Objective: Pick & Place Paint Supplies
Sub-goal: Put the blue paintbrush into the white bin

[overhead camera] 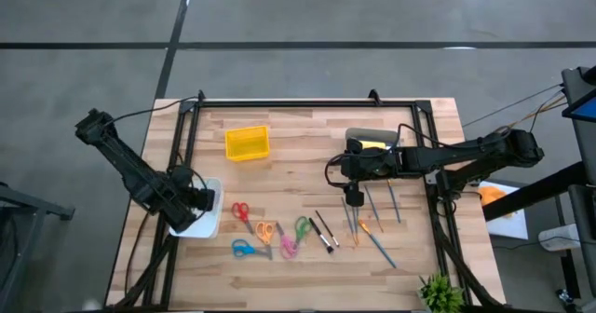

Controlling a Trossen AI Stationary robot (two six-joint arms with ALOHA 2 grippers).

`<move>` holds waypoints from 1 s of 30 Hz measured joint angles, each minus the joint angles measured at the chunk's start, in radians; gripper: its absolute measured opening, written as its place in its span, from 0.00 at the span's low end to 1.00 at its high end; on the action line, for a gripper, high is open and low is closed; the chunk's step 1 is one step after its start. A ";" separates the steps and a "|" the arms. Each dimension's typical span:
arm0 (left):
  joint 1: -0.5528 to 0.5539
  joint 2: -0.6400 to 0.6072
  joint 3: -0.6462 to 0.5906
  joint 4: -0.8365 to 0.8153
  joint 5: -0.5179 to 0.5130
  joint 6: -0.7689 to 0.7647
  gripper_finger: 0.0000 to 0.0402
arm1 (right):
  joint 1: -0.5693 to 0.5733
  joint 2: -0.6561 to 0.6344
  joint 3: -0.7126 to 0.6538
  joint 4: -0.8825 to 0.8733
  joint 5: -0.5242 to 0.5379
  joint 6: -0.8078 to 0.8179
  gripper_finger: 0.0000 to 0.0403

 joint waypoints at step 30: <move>-0.045 0.358 -0.055 0.130 -0.001 -0.095 0.02 | 0.000 0.000 0.000 0.000 0.000 0.000 0.67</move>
